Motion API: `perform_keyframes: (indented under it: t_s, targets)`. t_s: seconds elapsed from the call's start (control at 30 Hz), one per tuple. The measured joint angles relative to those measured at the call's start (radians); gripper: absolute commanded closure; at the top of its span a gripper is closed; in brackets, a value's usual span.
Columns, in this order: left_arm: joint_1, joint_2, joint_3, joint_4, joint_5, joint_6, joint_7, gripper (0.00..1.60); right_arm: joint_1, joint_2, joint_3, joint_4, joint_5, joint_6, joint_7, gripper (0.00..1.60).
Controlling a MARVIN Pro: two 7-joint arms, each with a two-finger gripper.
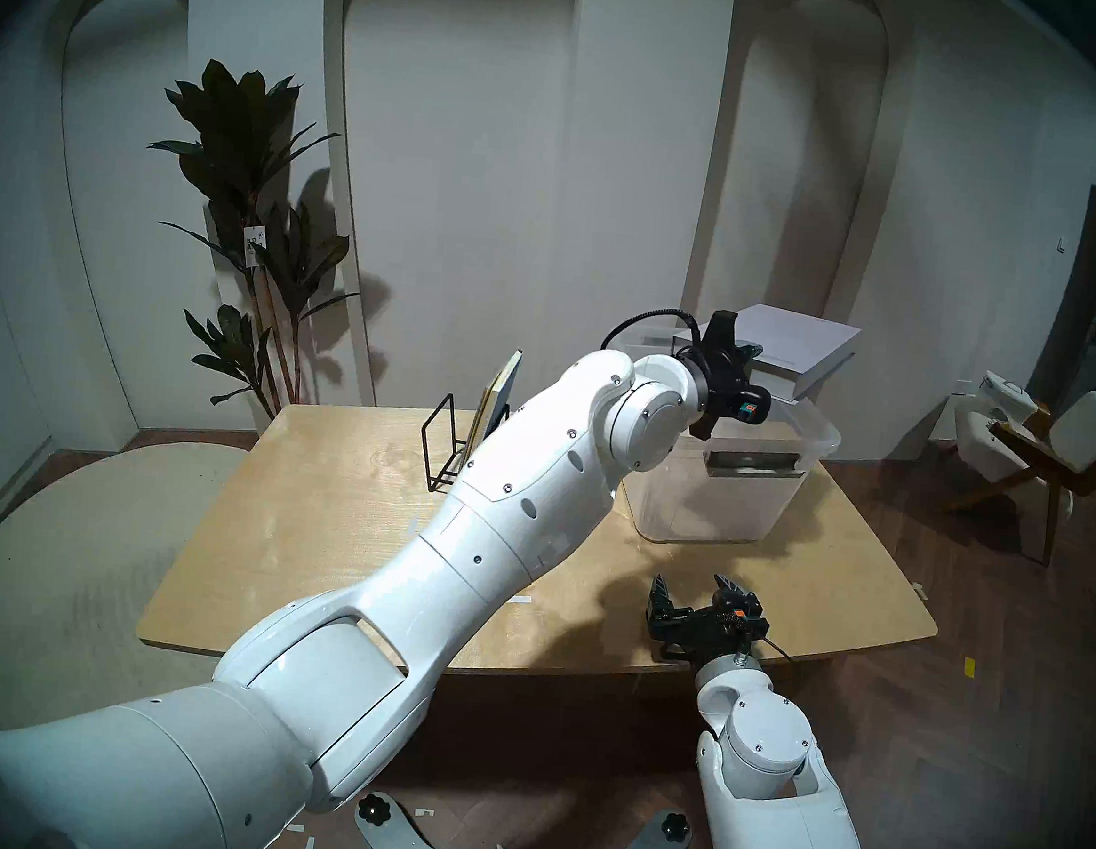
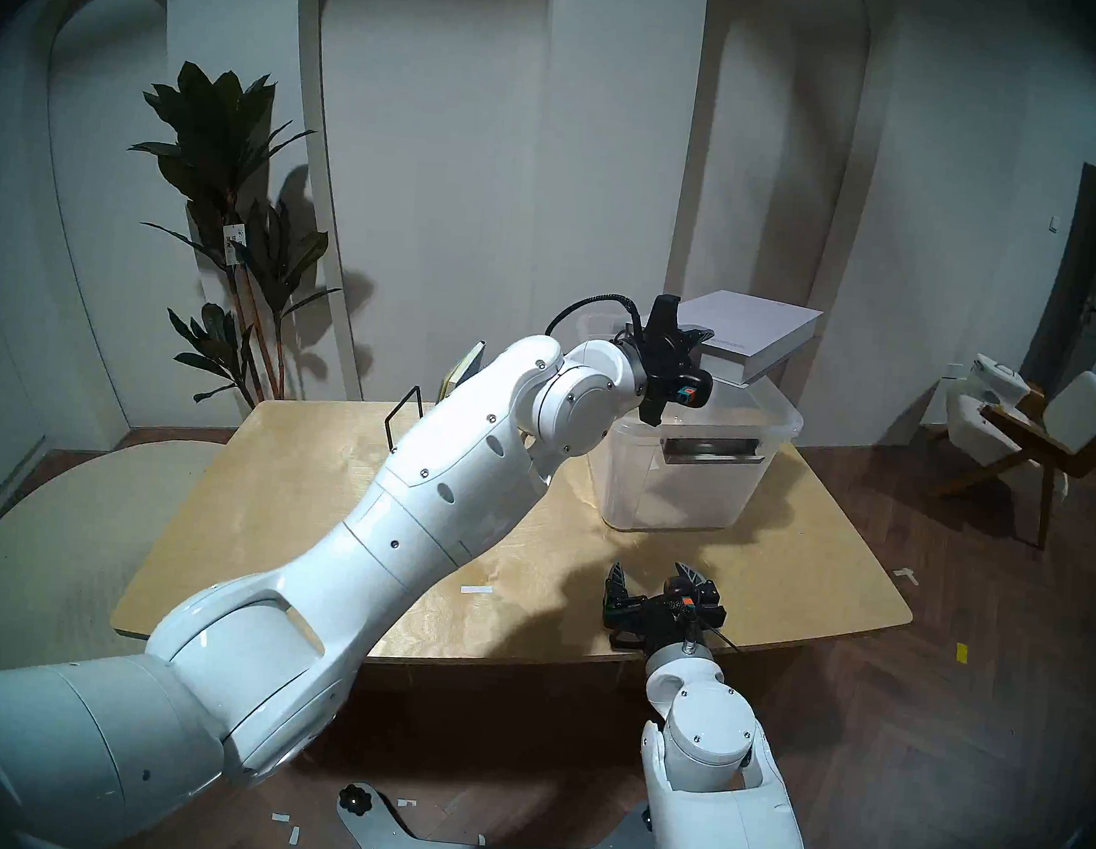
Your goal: Pack the books into the storage box
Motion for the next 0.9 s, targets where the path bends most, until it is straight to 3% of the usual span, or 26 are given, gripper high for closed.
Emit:
perform_keyframes:
  t_s: [0.9]
  targets:
    - [-0.175, -0.081, -0.058, 0.3, 0.157, 0.087, 0.001, 1.6, 0.008, 0.0, 0.0, 0.007, 0.0, 0.0, 0.0, 0.0]
